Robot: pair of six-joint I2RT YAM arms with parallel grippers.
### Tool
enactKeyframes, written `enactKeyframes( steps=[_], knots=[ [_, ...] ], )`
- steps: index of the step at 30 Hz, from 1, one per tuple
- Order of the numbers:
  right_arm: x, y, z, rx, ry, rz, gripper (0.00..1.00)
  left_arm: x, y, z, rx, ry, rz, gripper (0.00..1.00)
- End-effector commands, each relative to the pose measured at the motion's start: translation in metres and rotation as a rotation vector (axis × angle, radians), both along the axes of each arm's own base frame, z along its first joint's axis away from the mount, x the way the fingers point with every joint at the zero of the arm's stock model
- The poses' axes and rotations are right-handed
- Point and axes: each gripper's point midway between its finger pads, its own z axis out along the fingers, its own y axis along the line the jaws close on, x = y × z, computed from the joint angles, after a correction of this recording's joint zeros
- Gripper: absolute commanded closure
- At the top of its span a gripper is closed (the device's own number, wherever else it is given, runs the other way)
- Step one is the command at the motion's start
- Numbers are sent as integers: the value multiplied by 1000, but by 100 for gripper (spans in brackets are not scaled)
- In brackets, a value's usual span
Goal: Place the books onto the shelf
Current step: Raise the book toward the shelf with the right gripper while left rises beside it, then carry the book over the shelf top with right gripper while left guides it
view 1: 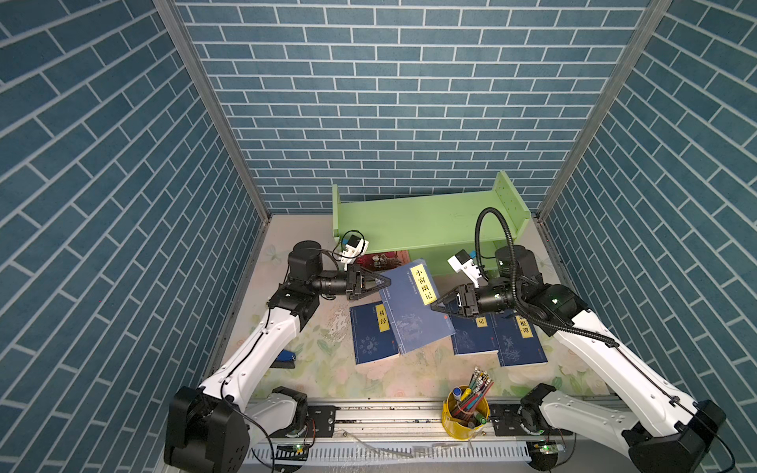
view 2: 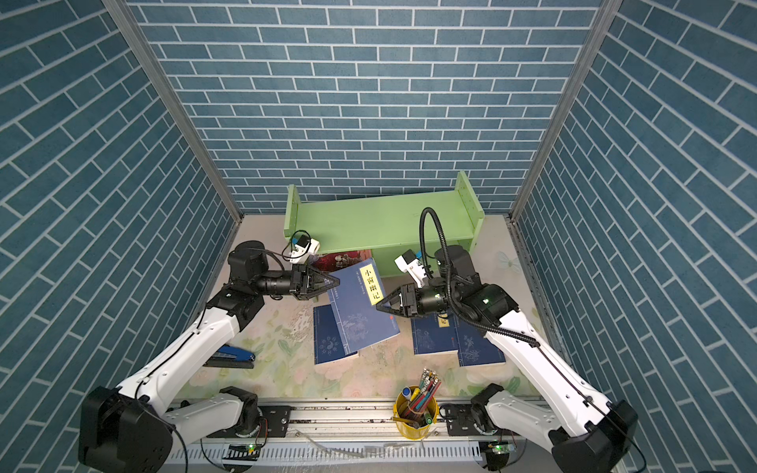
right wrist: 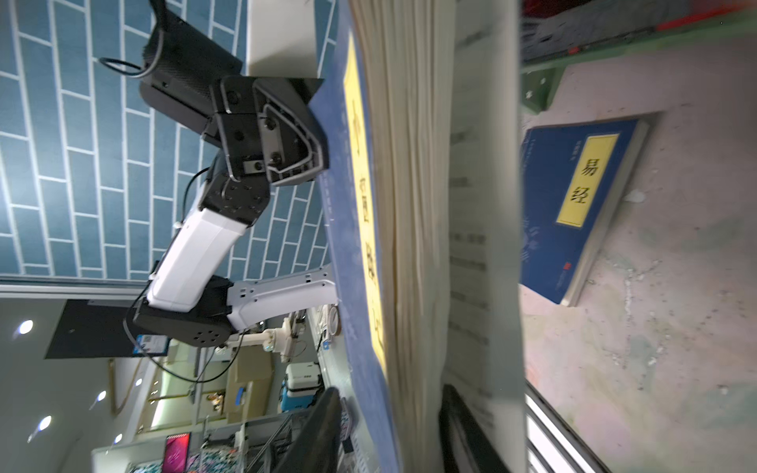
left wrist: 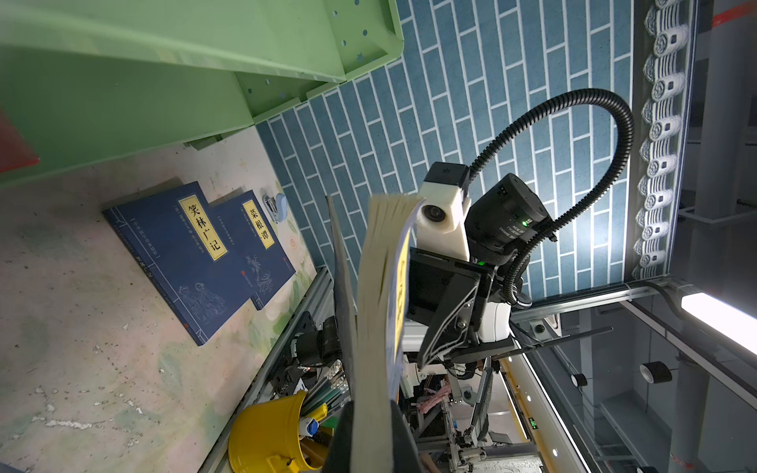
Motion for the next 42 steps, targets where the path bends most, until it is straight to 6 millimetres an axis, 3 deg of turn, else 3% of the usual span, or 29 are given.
enactKeyframes(
  steps=[1, 7, 15, 20, 23, 28, 33, 42],
  knots=[
    [13, -26, 7, -111, -109, -115, 52, -10, 0, 30, -18, -127, -44, 100],
    [31, -62, 31, -201, -228, -309, 42, -18, 3, 62, 3, -321, -52, 100],
    [52, -69, 82, -65, -376, -460, 35, 16, 4, 115, 33, -481, 107, 100],
    [56, -54, 115, 94, -405, -447, 30, 46, 16, 157, 54, -563, 274, 100],
    [60, -44, 131, 191, -409, -435, 30, 72, 34, 183, 20, -546, 429, 100],
    [71, -25, 146, 325, -386, -398, 30, 116, 68, 191, -74, -365, 657, 100],
    [86, -9, 148, 433, -366, -388, 30, 119, 75, 206, -154, -362, 685, 100],
    [106, 28, 143, 507, -342, -347, 30, 116, 72, 205, -208, -319, 659, 100]
  ],
)
